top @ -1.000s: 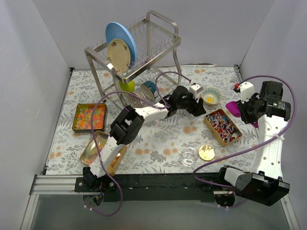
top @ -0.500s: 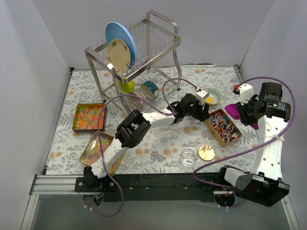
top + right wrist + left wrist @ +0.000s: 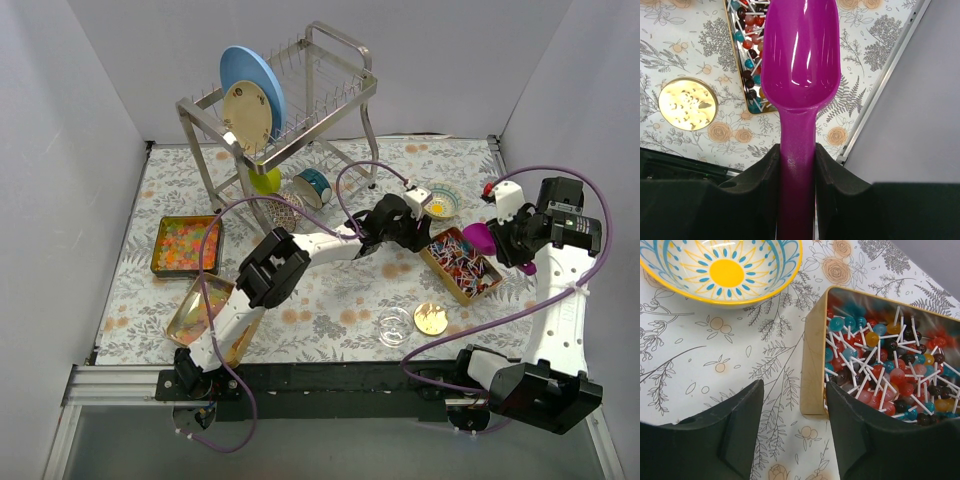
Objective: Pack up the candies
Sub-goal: Adjust the storage box at the center of the board, then scoop the fake candies from the storage box.
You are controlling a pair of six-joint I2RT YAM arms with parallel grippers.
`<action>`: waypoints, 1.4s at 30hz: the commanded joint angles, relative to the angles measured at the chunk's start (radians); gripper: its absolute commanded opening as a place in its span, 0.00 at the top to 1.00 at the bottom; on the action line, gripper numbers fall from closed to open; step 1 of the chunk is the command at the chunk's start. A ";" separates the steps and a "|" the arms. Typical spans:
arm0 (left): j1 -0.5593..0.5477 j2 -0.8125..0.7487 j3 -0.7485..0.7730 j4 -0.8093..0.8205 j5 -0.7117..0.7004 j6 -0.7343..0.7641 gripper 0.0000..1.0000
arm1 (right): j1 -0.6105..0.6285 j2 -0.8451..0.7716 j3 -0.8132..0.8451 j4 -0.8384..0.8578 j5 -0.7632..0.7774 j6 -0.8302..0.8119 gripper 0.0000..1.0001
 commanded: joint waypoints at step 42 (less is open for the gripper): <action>0.161 -0.529 -0.547 -0.277 0.074 0.129 0.58 | 0.159 0.297 0.076 -0.160 0.094 -0.932 0.99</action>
